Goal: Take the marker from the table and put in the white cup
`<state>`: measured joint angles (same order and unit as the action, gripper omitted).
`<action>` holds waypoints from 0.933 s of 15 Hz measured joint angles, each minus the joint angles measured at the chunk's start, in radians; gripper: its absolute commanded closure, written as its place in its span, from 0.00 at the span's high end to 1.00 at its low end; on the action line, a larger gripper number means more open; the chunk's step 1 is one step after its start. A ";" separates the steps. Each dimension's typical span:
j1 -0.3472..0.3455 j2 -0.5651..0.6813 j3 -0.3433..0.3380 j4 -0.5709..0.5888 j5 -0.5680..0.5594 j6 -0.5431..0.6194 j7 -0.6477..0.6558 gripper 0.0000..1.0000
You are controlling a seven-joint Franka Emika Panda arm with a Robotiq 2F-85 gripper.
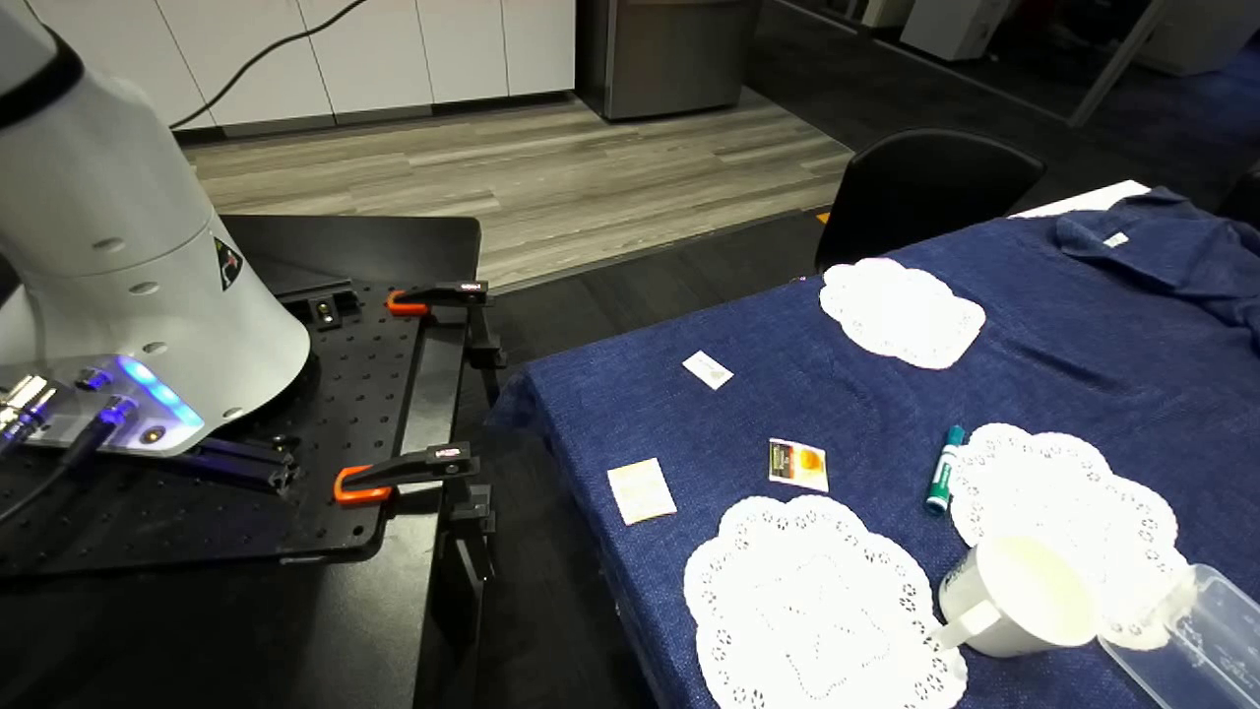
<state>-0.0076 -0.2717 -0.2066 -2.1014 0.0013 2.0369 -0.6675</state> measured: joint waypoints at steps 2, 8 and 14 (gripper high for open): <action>0.001 0.053 0.015 0.011 -0.002 0.042 -0.035 1.00; -0.012 0.225 0.020 0.035 -0.065 0.192 -0.101 1.00; -0.052 0.384 0.026 0.053 -0.107 0.288 -0.115 1.00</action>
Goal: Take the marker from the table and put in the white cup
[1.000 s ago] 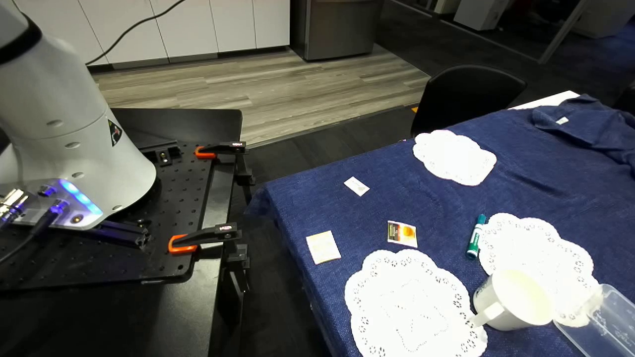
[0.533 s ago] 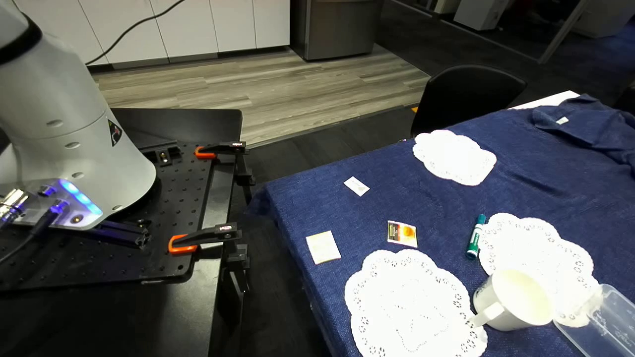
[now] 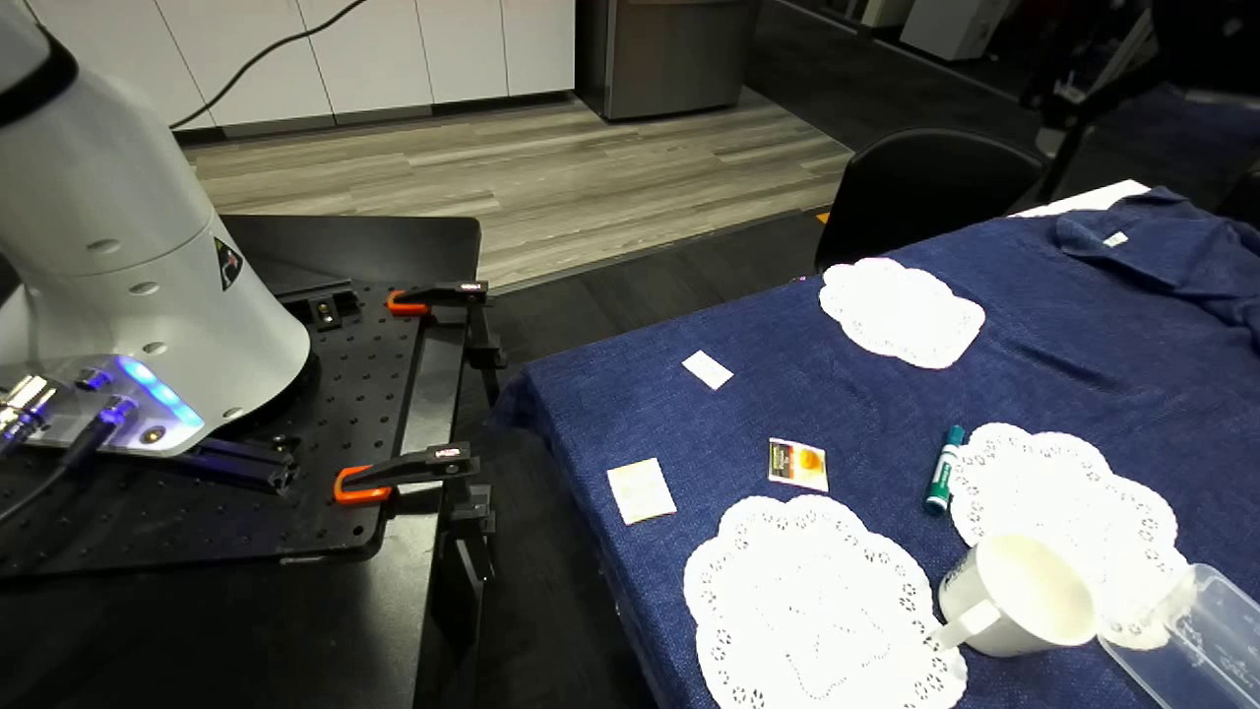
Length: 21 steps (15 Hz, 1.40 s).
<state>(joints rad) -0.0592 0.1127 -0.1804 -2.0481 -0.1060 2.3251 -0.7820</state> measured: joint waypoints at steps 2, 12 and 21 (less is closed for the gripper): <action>-0.006 0.020 0.002 0.009 -0.001 0.005 0.000 1.00; -0.026 0.028 0.024 0.019 0.008 0.005 -0.001 1.00; -0.063 0.174 0.127 0.019 0.142 0.179 -0.101 1.00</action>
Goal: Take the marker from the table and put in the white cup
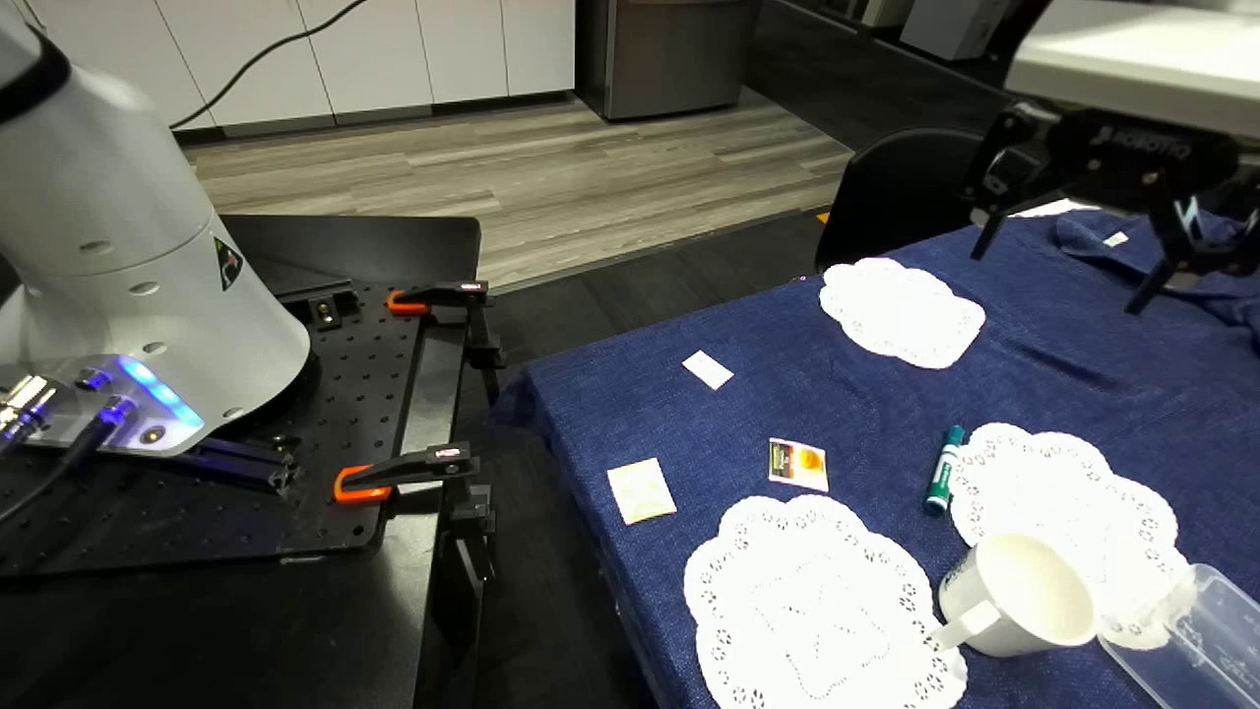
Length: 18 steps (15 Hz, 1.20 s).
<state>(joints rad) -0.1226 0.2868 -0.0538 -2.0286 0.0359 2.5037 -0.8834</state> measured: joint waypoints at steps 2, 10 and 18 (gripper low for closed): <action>-0.005 0.042 0.018 0.000 0.000 0.037 0.000 1.00; -0.032 0.245 0.047 0.070 -0.014 0.060 0.007 1.00; -0.037 0.290 0.047 0.110 -0.031 0.062 0.012 1.00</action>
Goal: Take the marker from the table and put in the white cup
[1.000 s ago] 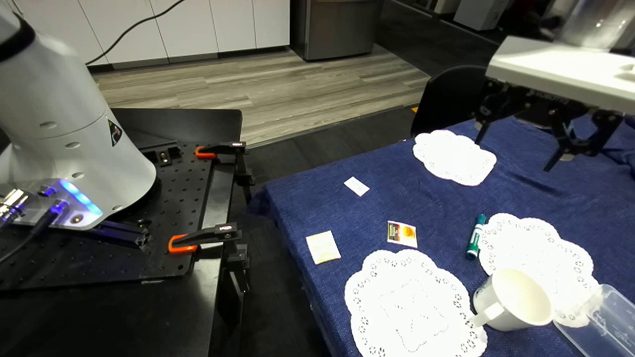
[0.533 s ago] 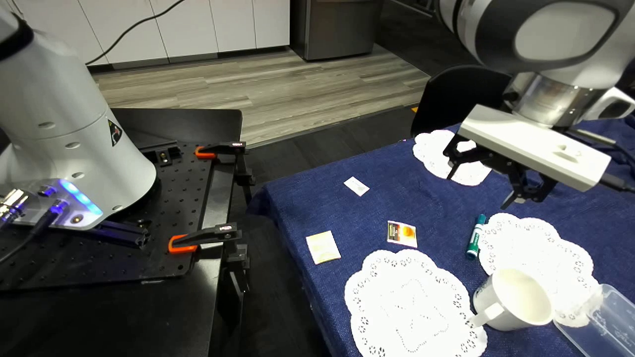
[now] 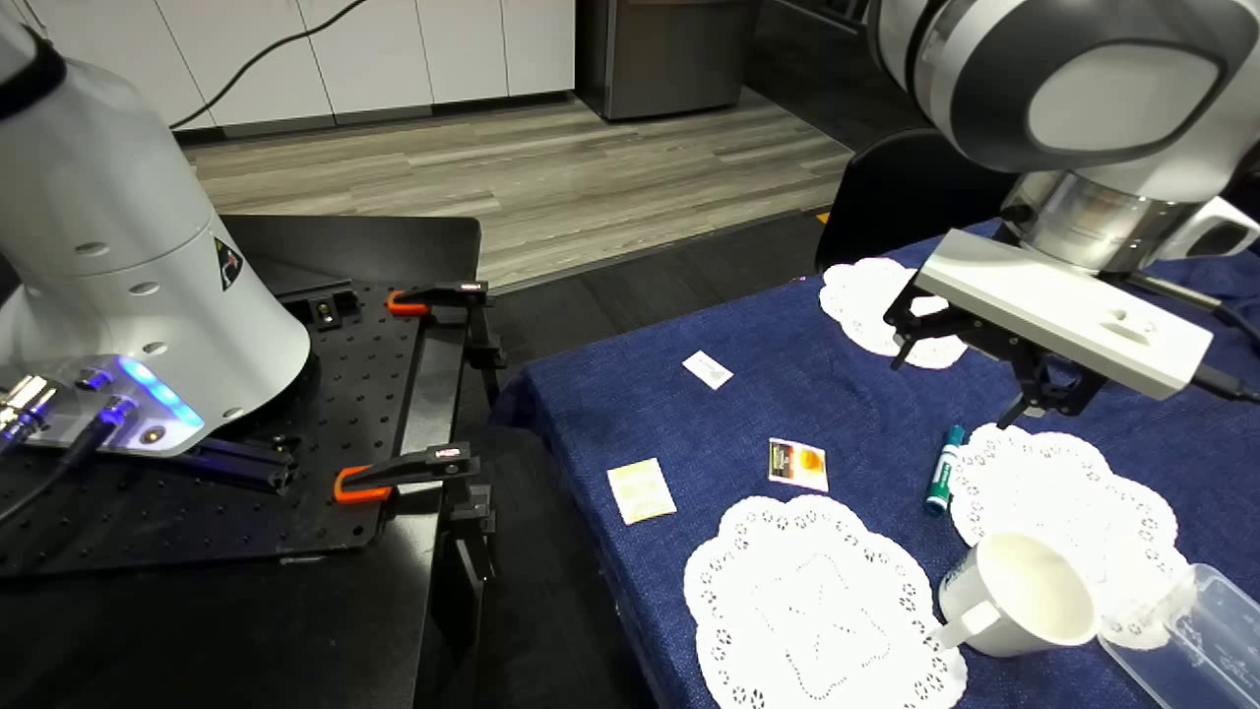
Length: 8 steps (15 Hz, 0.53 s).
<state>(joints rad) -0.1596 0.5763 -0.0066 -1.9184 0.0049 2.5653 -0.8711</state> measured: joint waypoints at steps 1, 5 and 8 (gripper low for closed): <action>0.001 0.002 -0.001 0.000 -0.023 0.009 0.016 1.00; 0.020 0.049 -0.011 0.008 -0.131 0.107 0.088 1.00; 0.032 0.118 -0.013 0.047 -0.178 0.147 0.122 1.00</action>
<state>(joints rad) -0.1277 0.6943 -0.0196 -1.8711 -0.1729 2.7126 -0.7495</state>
